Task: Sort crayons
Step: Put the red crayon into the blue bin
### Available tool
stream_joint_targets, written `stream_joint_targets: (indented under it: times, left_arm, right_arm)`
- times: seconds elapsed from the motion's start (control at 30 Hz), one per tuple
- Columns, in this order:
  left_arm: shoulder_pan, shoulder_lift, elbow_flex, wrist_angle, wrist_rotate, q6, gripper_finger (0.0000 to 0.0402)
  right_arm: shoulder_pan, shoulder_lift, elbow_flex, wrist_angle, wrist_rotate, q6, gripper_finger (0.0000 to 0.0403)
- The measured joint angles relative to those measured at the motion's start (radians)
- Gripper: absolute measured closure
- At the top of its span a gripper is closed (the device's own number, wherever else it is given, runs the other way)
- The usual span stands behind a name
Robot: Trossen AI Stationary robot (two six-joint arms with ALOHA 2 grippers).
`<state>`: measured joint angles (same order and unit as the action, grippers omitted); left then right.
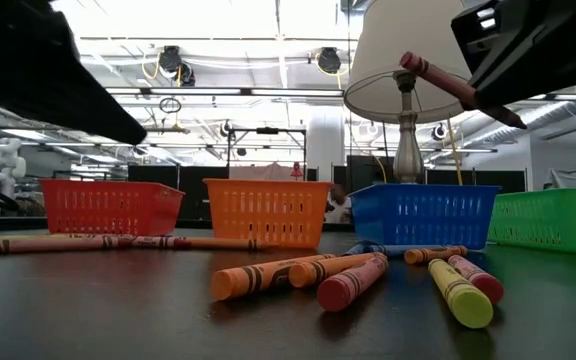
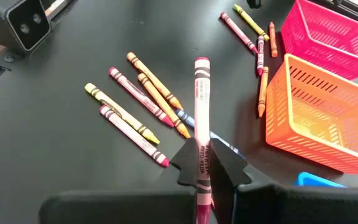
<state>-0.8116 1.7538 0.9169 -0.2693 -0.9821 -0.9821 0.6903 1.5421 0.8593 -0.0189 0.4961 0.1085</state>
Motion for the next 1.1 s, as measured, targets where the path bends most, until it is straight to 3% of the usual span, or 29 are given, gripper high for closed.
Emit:
stream_joint_targets:
  times: [0.3, 0.73, 0.9, 1.1]
  left_arm:
    - [0.041, 0.000, 0.000, 0.068, 0.016, 0.006, 0.0398]
    - [0.074, 0.000, 0.000, 0.356, 0.010, 0.311, 0.0396]
    - [0.078, 0.000, 0.000, 0.407, 0.009, 0.336, 0.0359]
    - [0.077, 0.000, 0.000, 0.429, 0.011, 0.344, 0.0275]
  right_arm:
    - [-0.001, 0.000, 0.000, 0.002, 0.000, -0.001, 0.0401]
    - [-0.001, -0.001, 0.001, 0.069, 0.000, -0.045, 0.0401]
    - [-0.003, -0.001, 0.001, 0.069, 0.000, -0.045, 0.0401]
    - [-0.003, -0.001, 0.001, 0.069, 0.000, -0.042, 0.0401]
